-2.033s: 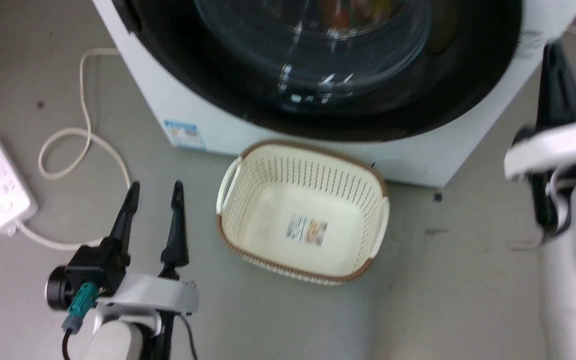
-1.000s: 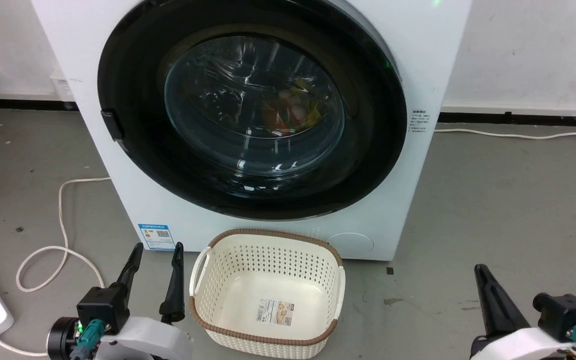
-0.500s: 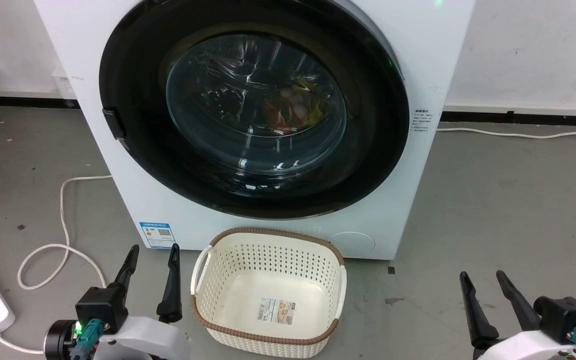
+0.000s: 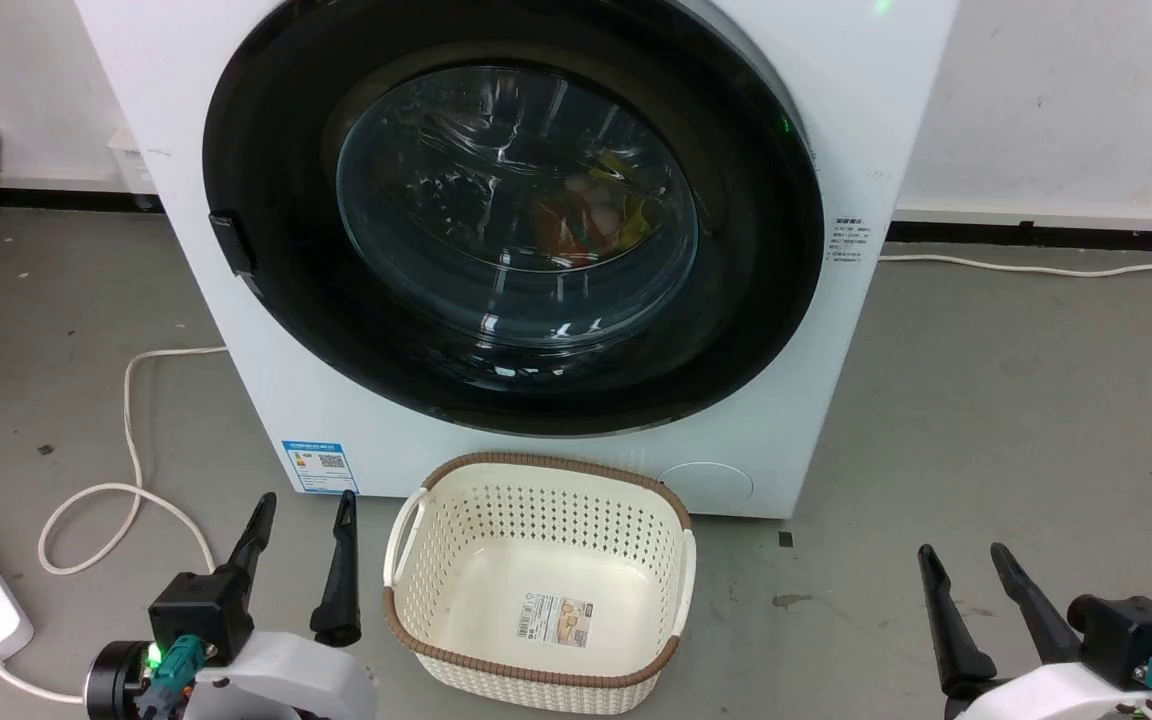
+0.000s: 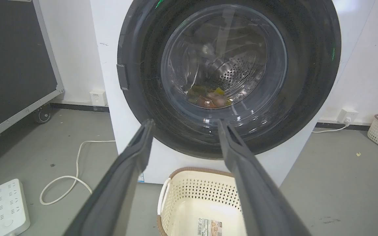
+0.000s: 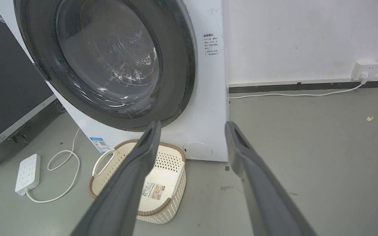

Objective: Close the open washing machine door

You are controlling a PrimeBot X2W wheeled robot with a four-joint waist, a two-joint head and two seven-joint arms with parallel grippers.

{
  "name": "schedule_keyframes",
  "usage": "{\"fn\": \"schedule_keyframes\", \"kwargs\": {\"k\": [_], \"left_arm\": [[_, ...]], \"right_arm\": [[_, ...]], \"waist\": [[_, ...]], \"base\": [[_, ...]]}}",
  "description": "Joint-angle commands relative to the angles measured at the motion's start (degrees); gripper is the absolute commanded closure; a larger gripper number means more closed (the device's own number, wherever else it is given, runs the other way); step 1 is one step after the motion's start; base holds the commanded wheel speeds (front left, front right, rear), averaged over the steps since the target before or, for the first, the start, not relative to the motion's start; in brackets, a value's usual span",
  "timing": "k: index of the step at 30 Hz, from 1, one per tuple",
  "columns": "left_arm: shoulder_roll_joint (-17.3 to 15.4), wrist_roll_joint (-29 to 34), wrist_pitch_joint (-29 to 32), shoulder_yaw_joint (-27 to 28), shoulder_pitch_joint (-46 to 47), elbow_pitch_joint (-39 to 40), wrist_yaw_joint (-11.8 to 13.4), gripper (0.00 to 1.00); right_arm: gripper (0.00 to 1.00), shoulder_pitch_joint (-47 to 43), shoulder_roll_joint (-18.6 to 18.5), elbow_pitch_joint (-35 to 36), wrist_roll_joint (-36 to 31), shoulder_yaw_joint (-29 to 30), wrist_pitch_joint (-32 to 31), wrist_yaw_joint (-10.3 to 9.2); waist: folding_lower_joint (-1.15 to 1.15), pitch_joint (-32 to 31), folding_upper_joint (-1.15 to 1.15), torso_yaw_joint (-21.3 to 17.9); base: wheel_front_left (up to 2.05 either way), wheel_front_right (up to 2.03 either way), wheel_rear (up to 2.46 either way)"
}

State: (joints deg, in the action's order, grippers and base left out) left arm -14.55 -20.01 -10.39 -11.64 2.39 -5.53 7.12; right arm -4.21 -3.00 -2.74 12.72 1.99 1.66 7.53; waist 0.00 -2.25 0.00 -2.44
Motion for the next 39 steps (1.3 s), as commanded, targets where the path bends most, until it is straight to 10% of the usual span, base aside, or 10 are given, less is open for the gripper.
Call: {"fn": "schedule_keyframes", "kwargs": {"k": [1, 4, 5, 39], "left_arm": [[-0.3, -0.25, -0.14, 0.04, 0.48, -0.1, 0.26, 0.0], [-0.3, -0.56, -0.26, 0.3, 0.29, 0.07, 0.67, 0.0], [-0.23, -0.59, -0.05, 0.2, 0.0, 0.1, 0.5, 1.0], [2.64, 4.37, 2.49, 2.92, -0.58, 1.41, -1.34, 1.0]], "right_arm": [[0.0, 0.21, 0.13, -0.2, 0.32, -0.07, 0.46, -0.04], [0.0, 0.38, 0.13, -0.35, 0.38, -0.1, 0.89, -0.04], [1.0, 0.03, 0.0, -0.26, -0.03, -0.1, 0.52, 0.0], [1.0, 1.03, 0.02, 0.47, -3.08, -0.56, -0.07, -0.01]], "waist": [[0.0, -0.01, 0.0, -0.04], [0.0, -0.03, 0.0, -0.14], [0.0, -0.01, 0.0, -0.14], [0.0, 0.53, 0.0, 0.48]], "base": [[0.0, 0.0, 0.0], [0.0, 0.0, 0.0], [0.0, 0.0, 0.0], [0.0, 0.0, 0.0]]}}
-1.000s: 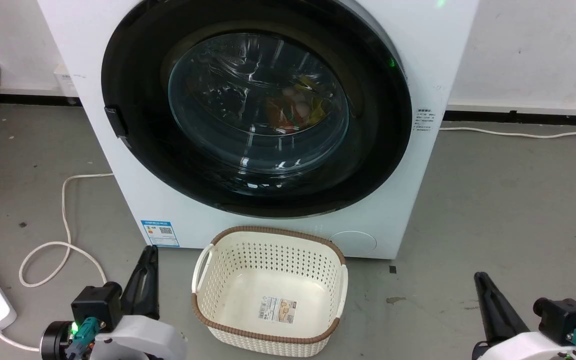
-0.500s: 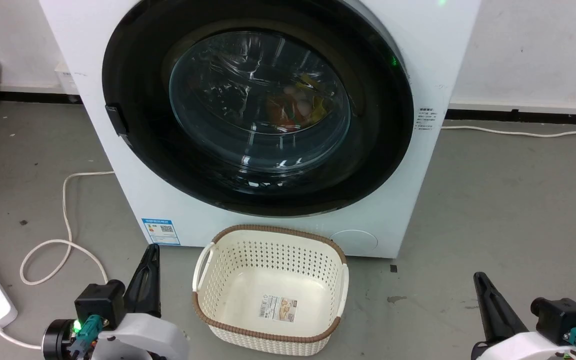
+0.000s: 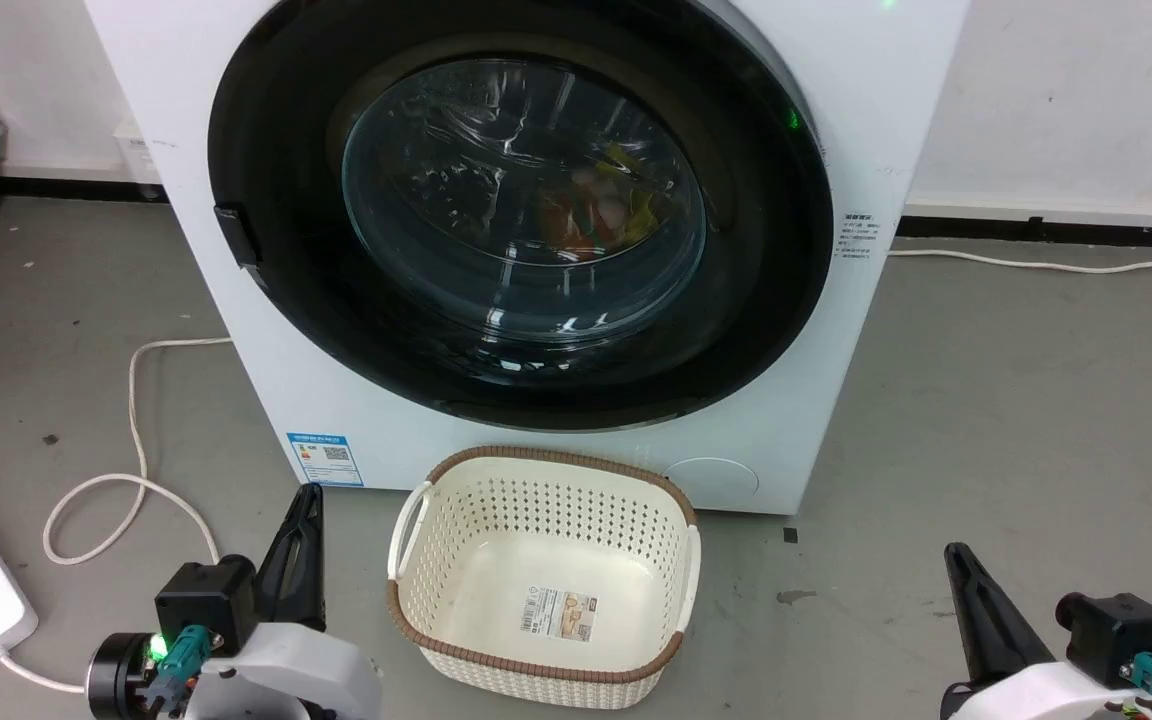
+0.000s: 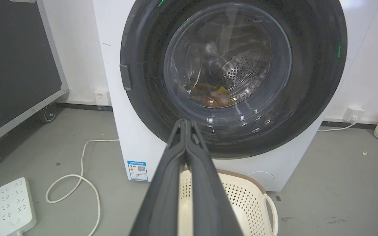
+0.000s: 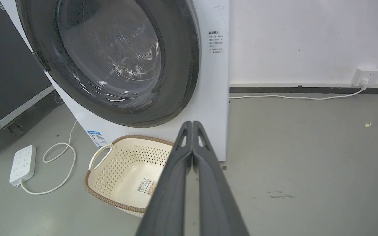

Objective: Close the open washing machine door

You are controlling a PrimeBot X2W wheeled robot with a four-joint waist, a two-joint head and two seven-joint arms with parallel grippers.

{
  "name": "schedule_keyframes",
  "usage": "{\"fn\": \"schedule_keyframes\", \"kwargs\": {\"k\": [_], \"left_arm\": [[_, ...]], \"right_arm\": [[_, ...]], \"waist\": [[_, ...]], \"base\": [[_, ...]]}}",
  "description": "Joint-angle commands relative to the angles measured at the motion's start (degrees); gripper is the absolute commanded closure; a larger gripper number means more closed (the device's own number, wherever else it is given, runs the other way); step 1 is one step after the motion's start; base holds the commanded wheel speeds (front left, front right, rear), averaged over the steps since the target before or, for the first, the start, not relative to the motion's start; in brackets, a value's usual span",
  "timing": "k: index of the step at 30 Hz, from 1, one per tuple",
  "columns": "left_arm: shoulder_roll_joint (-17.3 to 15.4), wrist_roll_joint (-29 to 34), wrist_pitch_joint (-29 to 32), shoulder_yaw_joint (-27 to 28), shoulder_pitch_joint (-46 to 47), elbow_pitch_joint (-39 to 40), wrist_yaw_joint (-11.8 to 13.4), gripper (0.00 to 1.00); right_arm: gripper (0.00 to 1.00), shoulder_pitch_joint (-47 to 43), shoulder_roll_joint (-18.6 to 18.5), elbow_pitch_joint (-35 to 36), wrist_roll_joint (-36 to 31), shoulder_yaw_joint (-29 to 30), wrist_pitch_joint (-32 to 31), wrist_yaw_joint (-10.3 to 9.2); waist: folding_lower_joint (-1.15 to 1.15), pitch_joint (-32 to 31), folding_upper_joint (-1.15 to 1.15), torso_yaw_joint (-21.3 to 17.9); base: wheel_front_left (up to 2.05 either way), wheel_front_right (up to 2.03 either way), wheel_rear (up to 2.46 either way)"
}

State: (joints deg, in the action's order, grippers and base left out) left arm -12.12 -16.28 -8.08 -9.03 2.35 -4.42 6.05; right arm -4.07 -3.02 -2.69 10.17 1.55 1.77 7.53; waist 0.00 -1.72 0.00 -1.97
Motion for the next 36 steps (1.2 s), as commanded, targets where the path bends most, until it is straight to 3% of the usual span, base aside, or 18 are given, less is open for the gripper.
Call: {"fn": "schedule_keyframes", "kwargs": {"k": [1, 36], "left_arm": [[0.3, 0.8, 0.26, 0.4, -0.56, 0.34, -0.33, 1.0], [3.63, 6.56, 3.17, 3.61, -1.23, 1.86, -2.46, 1.0]], "right_arm": [[1.0, 0.93, 0.03, 0.44, -0.63, -0.14, -0.19, -0.01], [1.0, 2.1, 0.07, 1.27, -4.18, -0.67, -0.78, -0.02]], "waist": [[0.0, 0.03, 0.0, 0.04], [0.0, 0.66, 0.0, 0.76]], "base": [[0.0, 0.0, 0.0], [0.0, 0.0, 0.0]]}}
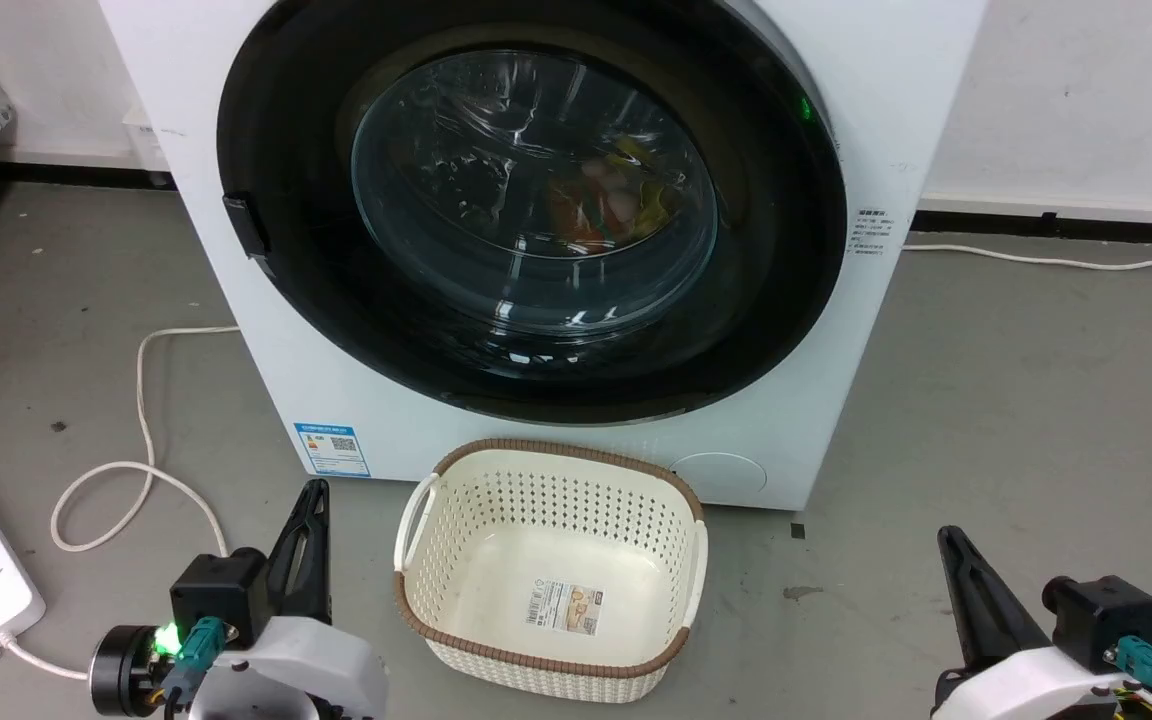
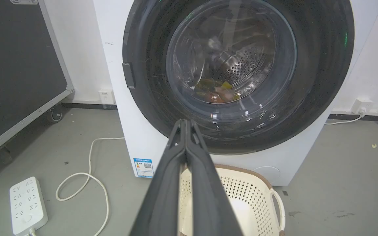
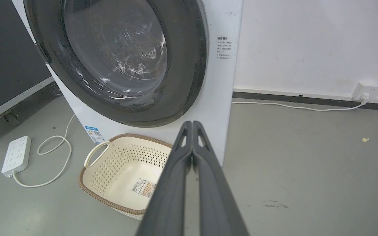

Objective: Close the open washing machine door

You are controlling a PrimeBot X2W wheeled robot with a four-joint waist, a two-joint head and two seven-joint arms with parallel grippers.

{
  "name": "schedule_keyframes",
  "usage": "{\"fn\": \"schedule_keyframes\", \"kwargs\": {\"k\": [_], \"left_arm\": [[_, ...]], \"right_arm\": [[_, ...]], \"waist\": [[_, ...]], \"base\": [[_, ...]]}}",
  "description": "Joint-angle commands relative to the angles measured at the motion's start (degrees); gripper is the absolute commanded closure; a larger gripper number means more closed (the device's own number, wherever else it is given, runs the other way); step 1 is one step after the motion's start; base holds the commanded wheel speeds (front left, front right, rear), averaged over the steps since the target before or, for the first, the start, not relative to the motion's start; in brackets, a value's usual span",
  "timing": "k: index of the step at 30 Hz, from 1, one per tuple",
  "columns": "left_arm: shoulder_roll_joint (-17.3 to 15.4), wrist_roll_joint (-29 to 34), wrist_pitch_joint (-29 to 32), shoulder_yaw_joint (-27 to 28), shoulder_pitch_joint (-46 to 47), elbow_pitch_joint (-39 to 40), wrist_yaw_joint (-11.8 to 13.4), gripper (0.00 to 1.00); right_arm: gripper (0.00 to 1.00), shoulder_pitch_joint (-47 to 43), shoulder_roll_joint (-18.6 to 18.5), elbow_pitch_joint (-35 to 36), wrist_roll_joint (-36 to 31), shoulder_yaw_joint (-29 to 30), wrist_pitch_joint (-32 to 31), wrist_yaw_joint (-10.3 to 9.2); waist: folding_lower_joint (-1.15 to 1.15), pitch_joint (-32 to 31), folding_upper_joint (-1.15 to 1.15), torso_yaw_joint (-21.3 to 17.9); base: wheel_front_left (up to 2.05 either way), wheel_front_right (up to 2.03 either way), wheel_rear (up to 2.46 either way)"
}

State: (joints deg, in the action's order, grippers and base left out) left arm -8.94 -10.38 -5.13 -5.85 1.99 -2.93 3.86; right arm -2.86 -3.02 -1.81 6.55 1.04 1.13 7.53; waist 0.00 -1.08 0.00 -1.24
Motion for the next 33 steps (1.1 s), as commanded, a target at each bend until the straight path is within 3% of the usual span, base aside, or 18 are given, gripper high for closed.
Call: {"fn": "schedule_keyframes", "kwargs": {"k": [1, 33], "left_arm": [[0.54, 0.83, 0.3, 0.53, -0.88, 0.41, -0.33, 1.0], [3.49, 5.93, 2.88, 3.37, -1.47, 1.76, -2.22, 1.0]], "right_arm": [[1.0, 0.93, 0.07, 0.42, -0.67, -0.16, -0.15, -0.02], [1.0, 1.96, 0.11, 1.16, -3.81, -0.63, -0.67, -0.03]], "waist": [[0.0, 0.04, 0.0, 0.04], [0.0, 0.59, 0.0, 0.68]], "base": [[0.0, 0.0, 0.0], [0.0, 0.0, 0.0]]}}
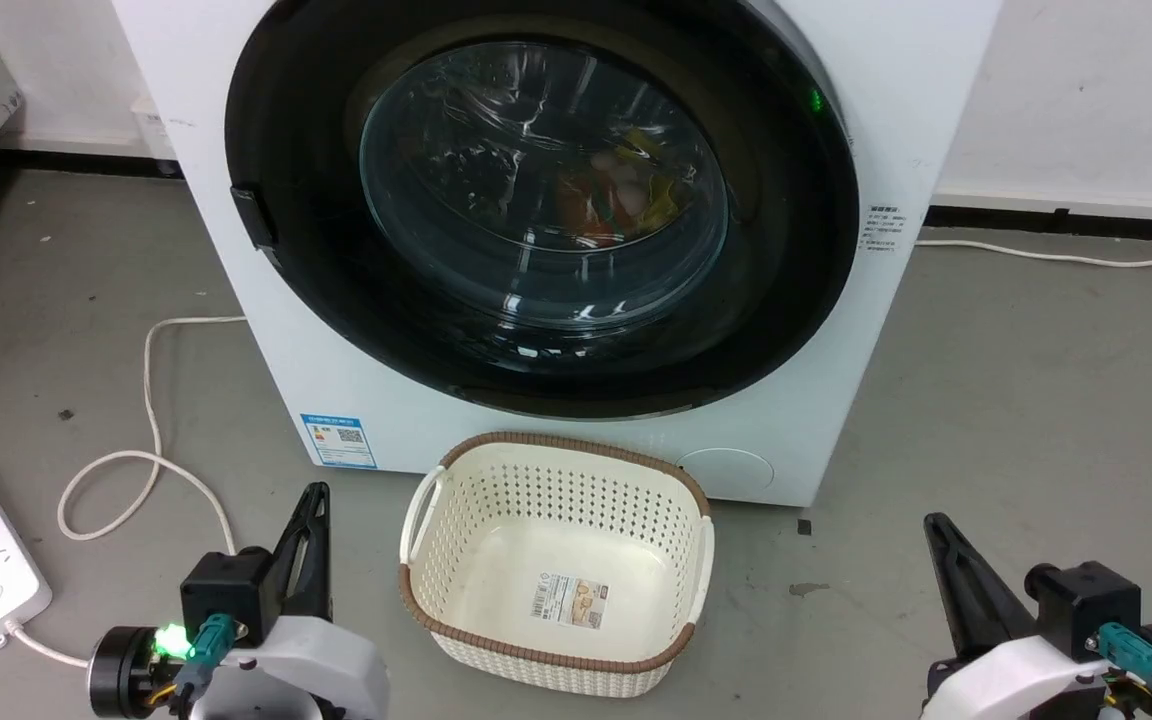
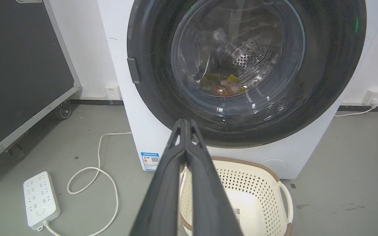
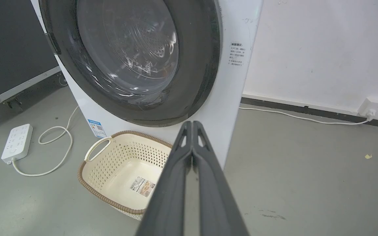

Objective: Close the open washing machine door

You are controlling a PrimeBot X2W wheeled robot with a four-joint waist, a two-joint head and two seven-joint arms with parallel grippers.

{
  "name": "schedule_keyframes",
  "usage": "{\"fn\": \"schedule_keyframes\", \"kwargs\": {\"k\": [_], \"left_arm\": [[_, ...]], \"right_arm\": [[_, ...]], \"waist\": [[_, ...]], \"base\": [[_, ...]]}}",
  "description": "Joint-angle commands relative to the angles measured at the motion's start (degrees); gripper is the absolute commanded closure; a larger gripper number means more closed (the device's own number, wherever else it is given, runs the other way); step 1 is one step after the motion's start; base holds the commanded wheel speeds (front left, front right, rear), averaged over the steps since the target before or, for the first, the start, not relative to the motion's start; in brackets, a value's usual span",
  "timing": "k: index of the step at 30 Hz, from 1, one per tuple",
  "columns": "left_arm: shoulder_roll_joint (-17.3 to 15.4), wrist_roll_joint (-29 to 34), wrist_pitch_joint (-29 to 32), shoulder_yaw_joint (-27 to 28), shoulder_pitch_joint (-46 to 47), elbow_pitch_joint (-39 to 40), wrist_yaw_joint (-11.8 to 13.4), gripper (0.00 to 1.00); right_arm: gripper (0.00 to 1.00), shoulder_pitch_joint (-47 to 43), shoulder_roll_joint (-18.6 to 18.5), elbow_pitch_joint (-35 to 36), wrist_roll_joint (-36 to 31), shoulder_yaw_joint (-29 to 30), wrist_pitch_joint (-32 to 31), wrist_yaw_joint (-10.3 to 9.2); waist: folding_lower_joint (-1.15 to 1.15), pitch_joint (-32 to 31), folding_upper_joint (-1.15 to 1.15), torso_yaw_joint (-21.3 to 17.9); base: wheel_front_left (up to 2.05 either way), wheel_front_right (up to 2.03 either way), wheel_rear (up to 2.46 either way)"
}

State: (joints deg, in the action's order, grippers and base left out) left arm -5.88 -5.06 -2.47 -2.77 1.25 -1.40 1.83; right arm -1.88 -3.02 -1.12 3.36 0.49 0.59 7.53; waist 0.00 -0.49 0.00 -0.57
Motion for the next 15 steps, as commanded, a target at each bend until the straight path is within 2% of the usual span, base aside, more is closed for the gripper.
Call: {"fn": "schedule_keyframes", "kwargs": {"k": [1, 15], "left_arm": [[0.53, 0.78, 0.3, 0.39, -0.75, 0.27, -0.25, 1.0], [2.05, 3.41, 1.63, 1.86, -1.06, 0.97, -1.22, 1.0]], "right_arm": [[1.0, 1.01, 0.11, 0.49, -0.72, -0.1, -0.15, -0.03], [1.0, 1.55, 0.13, 0.88, -2.34, -0.34, -0.42, -0.04]], "waist": [[0.0, 0.02, 0.0, 0.03], [0.0, 0.31, 0.0, 0.36]], "base": [[0.0, 0.0, 0.0], [0.0, 0.0, 0.0]]}}
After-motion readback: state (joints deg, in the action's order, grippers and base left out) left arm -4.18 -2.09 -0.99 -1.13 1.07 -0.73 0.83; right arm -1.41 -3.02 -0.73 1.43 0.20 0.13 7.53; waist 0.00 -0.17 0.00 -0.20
